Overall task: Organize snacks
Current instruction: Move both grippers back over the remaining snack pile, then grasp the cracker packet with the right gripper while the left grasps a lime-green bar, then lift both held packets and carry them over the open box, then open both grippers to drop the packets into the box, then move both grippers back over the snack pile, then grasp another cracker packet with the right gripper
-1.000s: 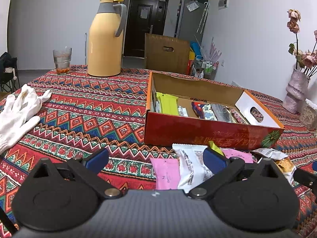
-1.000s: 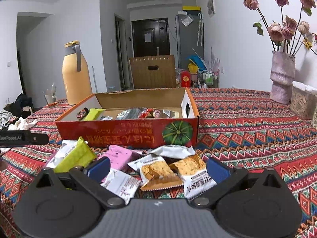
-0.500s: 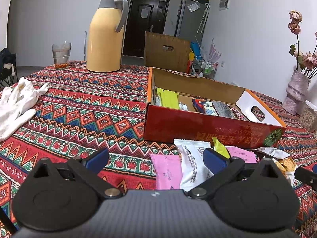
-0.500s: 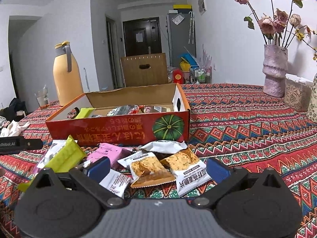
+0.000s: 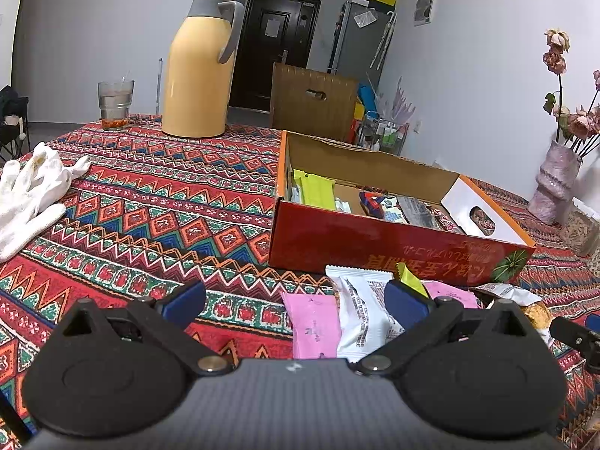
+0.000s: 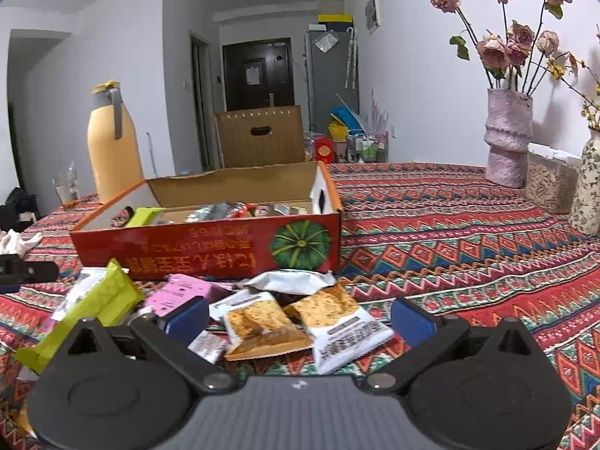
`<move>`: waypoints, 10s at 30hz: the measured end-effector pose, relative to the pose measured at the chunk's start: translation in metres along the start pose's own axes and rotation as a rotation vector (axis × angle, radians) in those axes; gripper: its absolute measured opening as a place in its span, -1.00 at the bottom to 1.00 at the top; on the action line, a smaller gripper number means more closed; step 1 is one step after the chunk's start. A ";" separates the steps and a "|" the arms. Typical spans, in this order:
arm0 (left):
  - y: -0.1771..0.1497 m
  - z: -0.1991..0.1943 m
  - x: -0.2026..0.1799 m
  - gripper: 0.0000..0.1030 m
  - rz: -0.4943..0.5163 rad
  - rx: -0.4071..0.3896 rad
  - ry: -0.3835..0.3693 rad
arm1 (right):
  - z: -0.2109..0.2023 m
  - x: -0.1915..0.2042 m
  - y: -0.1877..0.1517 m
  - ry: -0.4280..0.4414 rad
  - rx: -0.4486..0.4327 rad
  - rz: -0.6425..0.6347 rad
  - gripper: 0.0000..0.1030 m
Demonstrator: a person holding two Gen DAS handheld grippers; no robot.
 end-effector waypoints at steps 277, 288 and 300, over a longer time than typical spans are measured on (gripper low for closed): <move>-0.011 -0.004 0.004 1.00 0.015 0.010 0.047 | 0.057 0.024 0.011 0.108 0.192 -0.064 0.58; -0.011 -0.002 0.006 1.00 0.007 0.023 0.038 | 0.065 0.033 0.003 0.117 0.202 -0.096 -0.21; -0.011 -0.001 0.006 1.00 0.005 0.032 0.042 | 0.009 0.025 0.007 0.088 -0.014 -0.056 -0.23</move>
Point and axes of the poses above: each gripper's, at about its wrist camera, not at the fingertips, and z roughly the way its jaws point, x to its left, y to its top, the point moved 4 cm from there along z, roughly the way its jaws point, and after that the axes turned 9 degrees about x, right-handed, at the moved point
